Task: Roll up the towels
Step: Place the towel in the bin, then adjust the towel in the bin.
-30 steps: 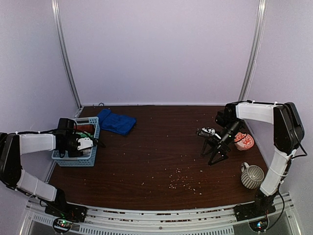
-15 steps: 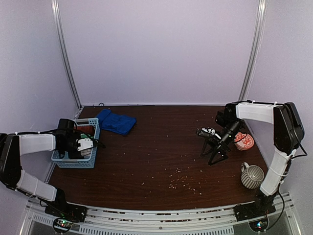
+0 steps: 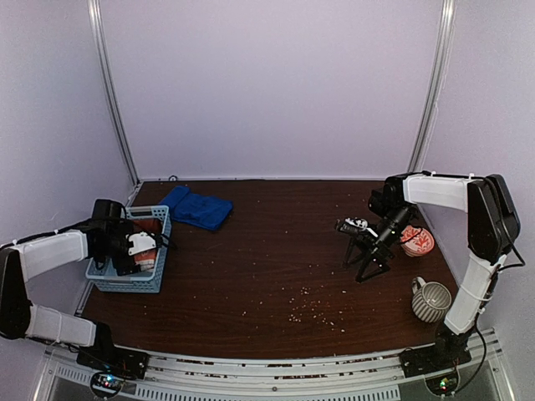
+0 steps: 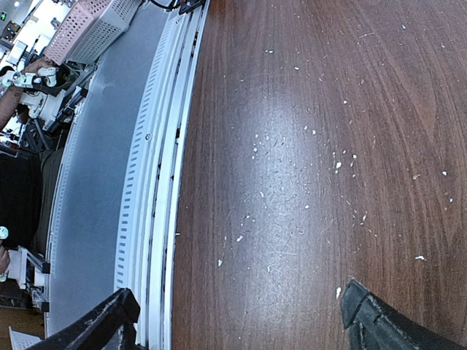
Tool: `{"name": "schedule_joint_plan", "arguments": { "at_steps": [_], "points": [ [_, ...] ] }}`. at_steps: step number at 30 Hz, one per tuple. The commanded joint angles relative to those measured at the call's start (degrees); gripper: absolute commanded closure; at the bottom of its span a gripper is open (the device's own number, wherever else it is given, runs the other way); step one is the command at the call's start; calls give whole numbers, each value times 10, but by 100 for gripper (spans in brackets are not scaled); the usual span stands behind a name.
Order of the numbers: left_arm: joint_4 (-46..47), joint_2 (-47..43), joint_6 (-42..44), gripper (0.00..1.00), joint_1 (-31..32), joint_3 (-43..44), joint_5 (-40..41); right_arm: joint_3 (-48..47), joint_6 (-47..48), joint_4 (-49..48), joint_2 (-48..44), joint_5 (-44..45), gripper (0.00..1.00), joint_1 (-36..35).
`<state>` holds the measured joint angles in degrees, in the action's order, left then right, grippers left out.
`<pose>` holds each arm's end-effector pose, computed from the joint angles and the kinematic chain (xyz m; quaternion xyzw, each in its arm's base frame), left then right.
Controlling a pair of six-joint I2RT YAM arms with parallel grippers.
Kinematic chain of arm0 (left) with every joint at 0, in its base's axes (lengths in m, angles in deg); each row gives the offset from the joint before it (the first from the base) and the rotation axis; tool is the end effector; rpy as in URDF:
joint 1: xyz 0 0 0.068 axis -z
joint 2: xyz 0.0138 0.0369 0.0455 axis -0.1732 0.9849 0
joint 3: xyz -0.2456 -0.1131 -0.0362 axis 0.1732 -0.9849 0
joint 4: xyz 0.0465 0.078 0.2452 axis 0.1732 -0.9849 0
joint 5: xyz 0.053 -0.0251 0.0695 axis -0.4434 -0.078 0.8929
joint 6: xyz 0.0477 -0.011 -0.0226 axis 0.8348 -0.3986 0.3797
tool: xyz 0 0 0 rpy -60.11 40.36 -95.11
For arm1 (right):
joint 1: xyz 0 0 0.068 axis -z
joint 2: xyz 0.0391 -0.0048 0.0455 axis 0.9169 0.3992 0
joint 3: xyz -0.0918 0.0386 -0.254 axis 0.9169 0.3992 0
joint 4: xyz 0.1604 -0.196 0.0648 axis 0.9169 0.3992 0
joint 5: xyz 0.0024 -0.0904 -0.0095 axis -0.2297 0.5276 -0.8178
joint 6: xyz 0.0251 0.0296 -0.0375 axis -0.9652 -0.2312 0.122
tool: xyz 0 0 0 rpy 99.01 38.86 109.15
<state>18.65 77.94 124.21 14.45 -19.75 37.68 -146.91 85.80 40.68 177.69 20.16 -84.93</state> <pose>0.2316 -0.0149 0.1835 0.5162 0.7921 0.1963 0.2599 0.2728 0.1229 0.2119 -0.5522 0.6721 0.4847 0.0914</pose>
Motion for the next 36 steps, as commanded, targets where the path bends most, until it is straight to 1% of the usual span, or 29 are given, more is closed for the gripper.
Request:
{"name": "schedule_joint_plan", "arguments": {
  "at_steps": [1,6,9,12,15,19,22,25,27,29,31,32,34,35,36],
  "points": [
    [-37,-35,-16,2,6,15,-7,4,11,8,6,6,0,1],
    [-23,-46,-24,2,8,-3,-12,3,11,8,10,7,0,0],
    [-19,-54,-48,2,9,21,-25,4,11,8,9,7,0,0],
    [-67,-46,-59,2,11,76,-39,5,11,8,10,8,0,0],
    [-116,-41,-64,2,22,105,-41,5,11,8,12,11,0,0],
    [-151,-52,-77,2,43,109,-36,5,10,8,16,12,0,0],
    [-166,-69,-85,2,47,100,-38,4,8,8,19,10,0,0],
    [-158,-92,-94,2,48,84,-31,3,7,8,23,9,0,-1],
    [-125,-106,-117,2,47,85,-28,3,7,8,24,9,0,-1],
    [-105,-110,-164,2,48,106,-26,3,5,8,25,9,0,0],
    [-76,-104,-263,2,55,138,2,3,4,8,26,9,0,-1],
    [-77,-98,-303,2,58,157,2,3,4,8,26,9,0,-1],
    [-90,-80,-379,2,69,204,-17,2,3,7,27,10,0,-1],
    [-100,-63,-441,2,71,228,-37,2,3,7,29,10,0,-1],
    [-116,-43,-483,2,72,254,-68,1,2,7,30,12,0,0]
  ]
}}
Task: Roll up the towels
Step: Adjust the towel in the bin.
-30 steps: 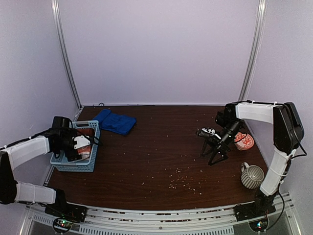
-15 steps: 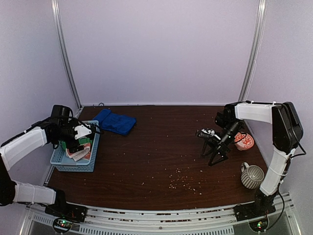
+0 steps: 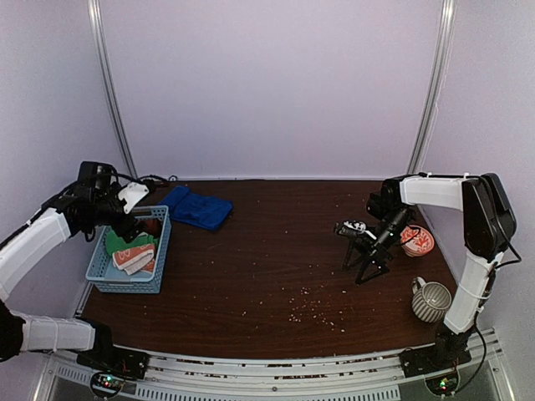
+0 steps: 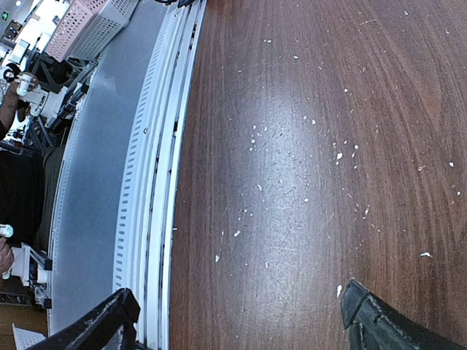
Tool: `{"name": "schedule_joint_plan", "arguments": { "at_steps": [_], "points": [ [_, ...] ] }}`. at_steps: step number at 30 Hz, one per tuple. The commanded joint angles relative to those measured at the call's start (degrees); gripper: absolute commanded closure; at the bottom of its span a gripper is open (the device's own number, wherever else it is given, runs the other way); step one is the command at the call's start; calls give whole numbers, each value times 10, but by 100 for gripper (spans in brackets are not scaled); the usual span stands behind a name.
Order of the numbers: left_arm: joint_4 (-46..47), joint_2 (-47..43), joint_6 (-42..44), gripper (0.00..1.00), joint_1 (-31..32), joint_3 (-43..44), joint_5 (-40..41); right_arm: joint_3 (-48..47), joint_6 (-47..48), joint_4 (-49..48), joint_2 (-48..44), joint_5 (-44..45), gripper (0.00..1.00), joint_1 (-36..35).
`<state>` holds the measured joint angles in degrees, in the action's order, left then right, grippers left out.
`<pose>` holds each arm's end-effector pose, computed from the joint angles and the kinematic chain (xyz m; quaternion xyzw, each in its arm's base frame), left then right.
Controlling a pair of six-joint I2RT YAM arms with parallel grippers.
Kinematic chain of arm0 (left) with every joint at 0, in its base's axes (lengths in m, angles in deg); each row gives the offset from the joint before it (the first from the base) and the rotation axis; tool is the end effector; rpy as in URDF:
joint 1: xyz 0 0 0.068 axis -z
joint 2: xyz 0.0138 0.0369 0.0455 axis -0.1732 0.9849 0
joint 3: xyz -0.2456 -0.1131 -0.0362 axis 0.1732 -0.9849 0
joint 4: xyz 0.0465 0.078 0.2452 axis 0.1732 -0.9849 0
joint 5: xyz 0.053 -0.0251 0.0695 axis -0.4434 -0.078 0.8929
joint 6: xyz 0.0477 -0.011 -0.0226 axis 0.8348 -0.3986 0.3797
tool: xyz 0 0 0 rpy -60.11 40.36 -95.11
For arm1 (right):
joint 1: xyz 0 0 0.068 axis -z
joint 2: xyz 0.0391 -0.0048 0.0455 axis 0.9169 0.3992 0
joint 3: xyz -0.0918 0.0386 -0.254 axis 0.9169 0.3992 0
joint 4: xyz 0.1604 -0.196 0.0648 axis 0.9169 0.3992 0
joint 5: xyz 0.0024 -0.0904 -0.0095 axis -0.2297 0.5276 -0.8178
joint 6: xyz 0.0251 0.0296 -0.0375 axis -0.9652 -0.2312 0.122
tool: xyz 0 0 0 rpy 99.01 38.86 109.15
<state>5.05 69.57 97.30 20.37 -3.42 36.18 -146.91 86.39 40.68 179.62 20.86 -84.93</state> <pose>0.2258 -0.0391 0.2888 0.3505 0.8401 0.1221 0.3956 0.2758 0.1236 0.2021 -0.5510 0.6747 0.4849 0.0775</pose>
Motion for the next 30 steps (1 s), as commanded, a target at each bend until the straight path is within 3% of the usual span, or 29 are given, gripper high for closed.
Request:
{"name": "schedule_joint_plan", "arguments": {
  "at_steps": [1,3,9,13,17,18,19,21,22,25,30],
  "points": [
    [3,65,-251,2,17,114,-82,0,-5,7,13,6,0,-1],
    [-19,111,-316,2,45,152,-85,-4,-9,7,18,6,0,-1],
    [-19,170,-487,3,103,162,49,-12,-18,7,30,-5,0,0],
    [-44,165,-565,2,105,153,78,-17,-21,7,36,-1,0,-1],
    [-2,98,-572,2,105,115,91,-15,-28,0,34,1,0,-1],
    [11,81,-569,8,103,105,89,-15,-30,-2,33,1,0,-1],
    [5,74,-565,23,98,102,92,-13,-31,-3,33,1,0,-1],
    [-56,95,-591,83,94,127,133,-14,-31,-3,33,0,0,-1],
    [-94,117,-605,100,93,143,146,-14,-31,-3,33,0,0,-1],
    [-190,185,-627,100,93,177,114,-12,-29,-1,33,3,0,-1],
    [-205,201,-650,100,93,148,56,-11,-26,-1,32,9,0,-1]
  ]
}}
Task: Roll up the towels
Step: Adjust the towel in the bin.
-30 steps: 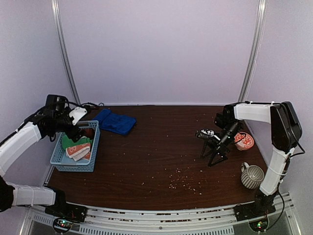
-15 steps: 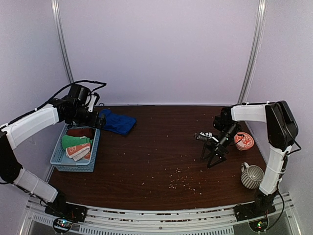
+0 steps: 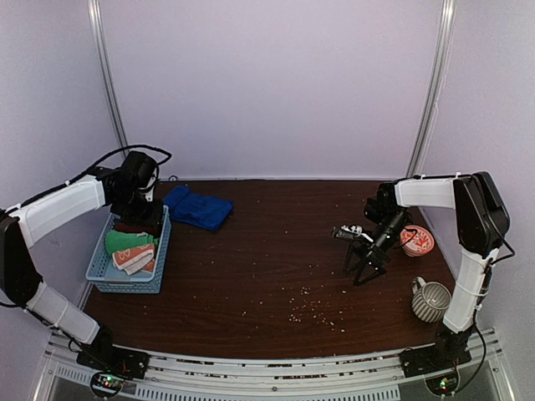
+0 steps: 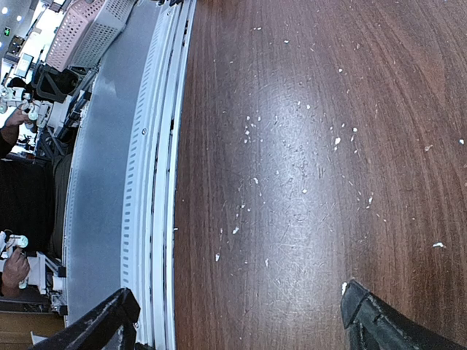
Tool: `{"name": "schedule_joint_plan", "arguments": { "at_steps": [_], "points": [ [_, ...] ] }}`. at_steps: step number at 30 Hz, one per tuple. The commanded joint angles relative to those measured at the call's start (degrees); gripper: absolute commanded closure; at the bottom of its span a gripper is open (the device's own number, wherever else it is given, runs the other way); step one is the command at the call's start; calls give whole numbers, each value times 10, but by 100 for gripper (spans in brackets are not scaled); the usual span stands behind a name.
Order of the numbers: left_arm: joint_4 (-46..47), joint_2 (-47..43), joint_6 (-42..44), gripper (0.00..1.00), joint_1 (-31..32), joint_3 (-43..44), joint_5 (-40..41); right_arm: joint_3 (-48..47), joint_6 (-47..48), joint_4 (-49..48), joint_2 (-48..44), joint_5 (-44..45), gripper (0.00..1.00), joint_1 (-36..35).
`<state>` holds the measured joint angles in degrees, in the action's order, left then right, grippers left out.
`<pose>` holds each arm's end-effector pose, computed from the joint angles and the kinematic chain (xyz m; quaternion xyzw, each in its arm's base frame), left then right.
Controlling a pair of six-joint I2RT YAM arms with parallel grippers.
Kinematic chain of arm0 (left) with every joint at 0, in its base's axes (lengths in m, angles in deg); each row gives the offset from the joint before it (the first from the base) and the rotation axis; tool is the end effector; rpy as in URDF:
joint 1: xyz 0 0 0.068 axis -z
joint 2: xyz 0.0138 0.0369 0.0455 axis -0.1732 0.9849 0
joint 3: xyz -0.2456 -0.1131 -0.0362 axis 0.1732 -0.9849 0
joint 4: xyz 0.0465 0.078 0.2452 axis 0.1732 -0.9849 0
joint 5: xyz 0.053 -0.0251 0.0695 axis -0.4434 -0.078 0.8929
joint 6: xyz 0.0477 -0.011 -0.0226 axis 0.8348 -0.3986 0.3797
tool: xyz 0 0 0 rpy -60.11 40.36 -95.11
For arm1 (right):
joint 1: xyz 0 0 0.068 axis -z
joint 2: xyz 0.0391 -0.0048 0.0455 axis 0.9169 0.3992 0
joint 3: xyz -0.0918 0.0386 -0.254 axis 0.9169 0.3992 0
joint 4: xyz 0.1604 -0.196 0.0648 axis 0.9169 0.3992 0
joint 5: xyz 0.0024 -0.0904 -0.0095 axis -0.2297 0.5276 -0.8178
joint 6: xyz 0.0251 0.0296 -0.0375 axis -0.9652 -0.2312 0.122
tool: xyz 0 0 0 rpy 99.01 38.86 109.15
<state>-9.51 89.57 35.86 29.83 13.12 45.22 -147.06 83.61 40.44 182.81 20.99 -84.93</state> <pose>0.2753 -0.0910 0.2811 -0.0713 0.9560 -0.0016 0.2847 0.2808 0.1253 0.1867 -0.5240 0.6932 0.4927 0.0451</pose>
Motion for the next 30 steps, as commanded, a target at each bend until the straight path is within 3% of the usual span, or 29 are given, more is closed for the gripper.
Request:
{"name": "schedule_joint_plan", "arguments": {
  "at_steps": [1,14,24,30],
  "points": [
    [-59,0,-35,100,-2,-23,-34,-8,2,2,-1,9,0,-2],
    [-18,33,-23,100,-2,-58,-58,-8,9,8,3,10,0,-1],
    [-86,59,-50,100,-25,-77,50,-6,12,9,2,13,0,-1],
    [-104,78,-32,100,-30,-72,56,-6,14,10,3,14,0,-2]
  ]
}}
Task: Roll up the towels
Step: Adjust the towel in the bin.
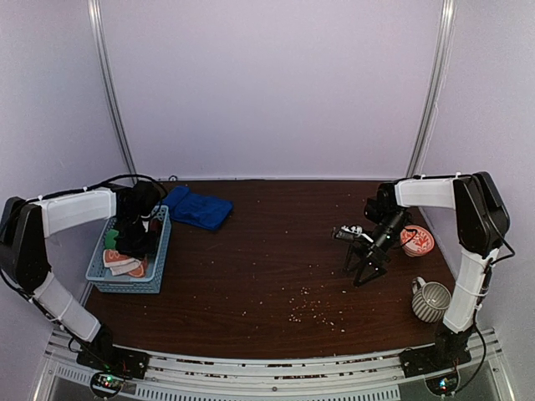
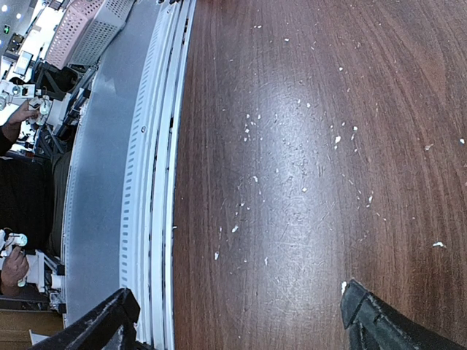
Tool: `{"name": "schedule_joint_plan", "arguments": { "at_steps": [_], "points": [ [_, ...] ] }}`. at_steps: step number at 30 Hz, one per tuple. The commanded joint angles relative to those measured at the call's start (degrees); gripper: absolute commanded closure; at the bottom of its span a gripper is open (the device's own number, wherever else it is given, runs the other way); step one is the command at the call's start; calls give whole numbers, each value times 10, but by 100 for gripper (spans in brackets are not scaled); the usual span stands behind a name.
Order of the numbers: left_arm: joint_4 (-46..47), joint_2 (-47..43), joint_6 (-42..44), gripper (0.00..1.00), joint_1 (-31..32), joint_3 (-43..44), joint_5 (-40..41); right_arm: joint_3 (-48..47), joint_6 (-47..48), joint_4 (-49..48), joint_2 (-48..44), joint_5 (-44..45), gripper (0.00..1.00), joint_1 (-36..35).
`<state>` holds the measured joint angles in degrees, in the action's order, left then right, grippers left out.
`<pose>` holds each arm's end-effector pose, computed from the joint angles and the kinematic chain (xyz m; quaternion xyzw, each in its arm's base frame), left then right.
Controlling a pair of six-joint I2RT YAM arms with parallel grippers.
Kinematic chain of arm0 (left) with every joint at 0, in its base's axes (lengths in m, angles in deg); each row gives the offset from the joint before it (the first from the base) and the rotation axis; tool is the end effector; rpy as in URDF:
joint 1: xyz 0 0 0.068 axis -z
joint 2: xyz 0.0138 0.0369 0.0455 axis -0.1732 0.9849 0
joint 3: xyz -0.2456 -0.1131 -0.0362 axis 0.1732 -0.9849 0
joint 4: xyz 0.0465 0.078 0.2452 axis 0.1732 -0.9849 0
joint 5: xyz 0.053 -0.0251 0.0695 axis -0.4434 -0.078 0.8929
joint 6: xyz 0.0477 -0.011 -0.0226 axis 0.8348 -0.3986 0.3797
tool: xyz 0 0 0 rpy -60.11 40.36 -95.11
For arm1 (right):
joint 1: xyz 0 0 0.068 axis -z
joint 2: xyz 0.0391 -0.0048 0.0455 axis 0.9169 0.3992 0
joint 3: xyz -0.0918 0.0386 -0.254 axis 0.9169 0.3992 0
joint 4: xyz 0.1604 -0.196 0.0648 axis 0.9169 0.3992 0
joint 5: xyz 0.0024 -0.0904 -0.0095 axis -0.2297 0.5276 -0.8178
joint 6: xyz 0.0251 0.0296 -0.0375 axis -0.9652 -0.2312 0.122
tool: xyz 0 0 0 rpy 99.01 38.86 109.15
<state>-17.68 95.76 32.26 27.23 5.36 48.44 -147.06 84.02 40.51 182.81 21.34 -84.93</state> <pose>0.2621 -0.0711 0.2093 -0.1069 0.9817 0.0983 0.1228 0.2807 0.1251 0.1866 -0.5276 0.6922 0.4904 0.0450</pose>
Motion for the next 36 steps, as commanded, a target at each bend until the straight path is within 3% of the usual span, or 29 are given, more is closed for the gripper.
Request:
{"name": "schedule_joint_plan", "arguments": {
  "at_steps": [1,10,13,16,20,23,27,28,29,31,34,36],
  "points": [
    [-17,19,9,100,-4,5,19,-6,10,9,2,12,0,-2],
    [-27,-17,29,100,-4,58,-42,-6,8,9,1,11,0,-1],
    [-39,-52,40,85,-4,70,-73,-7,6,9,0,11,0,-2],
    [-33,-90,63,81,-3,100,-90,-10,5,8,-2,12,0,-2],
    [68,-98,98,67,-3,150,-125,-17,-4,5,-1,15,0,-2],
    [145,-45,134,62,-3,206,-138,-24,-27,-12,-9,20,0,-1],
    [261,22,161,59,-4,269,-56,-27,-150,-122,-68,78,0,-1],
    [297,30,166,56,-4,274,-25,-25,-203,-162,-91,110,0,-2],
    [345,33,166,45,-4,271,13,-21,-245,-206,-118,147,0,-2],
    [431,39,165,7,-8,254,49,-15,-314,-279,-165,223,0,-2],
    [496,71,158,2,-31,268,3,8,-377,-359,-227,303,0,0],
    [485,117,178,2,-52,311,-85,38,-405,-405,-252,341,0,2]
  ]
}}
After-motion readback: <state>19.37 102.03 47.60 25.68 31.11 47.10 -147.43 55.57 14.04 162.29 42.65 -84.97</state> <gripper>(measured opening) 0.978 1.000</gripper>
